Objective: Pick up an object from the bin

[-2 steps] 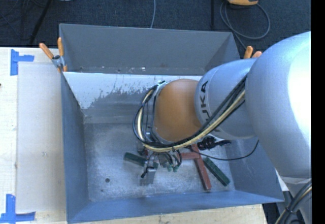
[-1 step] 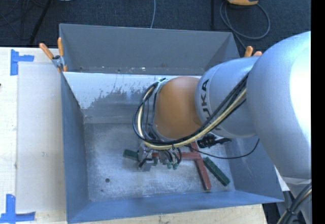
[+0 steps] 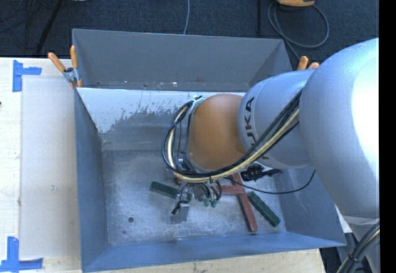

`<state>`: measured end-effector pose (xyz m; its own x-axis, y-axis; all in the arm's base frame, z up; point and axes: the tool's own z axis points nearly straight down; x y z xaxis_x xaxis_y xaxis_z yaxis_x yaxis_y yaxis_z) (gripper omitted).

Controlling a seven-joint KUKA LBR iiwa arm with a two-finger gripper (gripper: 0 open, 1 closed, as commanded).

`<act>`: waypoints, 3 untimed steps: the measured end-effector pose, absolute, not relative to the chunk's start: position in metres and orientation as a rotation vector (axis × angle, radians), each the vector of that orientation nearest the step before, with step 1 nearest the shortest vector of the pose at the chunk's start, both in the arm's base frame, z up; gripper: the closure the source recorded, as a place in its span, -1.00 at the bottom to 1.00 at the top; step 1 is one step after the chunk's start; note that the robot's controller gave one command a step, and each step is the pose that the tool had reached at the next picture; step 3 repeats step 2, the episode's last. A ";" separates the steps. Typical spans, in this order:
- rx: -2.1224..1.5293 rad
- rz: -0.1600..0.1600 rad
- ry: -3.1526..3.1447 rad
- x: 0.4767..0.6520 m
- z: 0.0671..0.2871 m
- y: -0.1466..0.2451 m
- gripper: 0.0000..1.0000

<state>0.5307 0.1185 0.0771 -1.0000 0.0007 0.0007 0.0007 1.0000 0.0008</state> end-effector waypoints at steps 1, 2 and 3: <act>-0.003 -0.001 -3.141 0.531 0.077 0.118 1.00; -0.162 -0.004 -3.146 0.542 0.227 0.120 1.00; -0.162 -0.004 -3.146 0.542 0.227 0.120 1.00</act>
Offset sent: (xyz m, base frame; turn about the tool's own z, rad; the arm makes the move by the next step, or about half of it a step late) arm 0.0000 0.0000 0.0000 0.0000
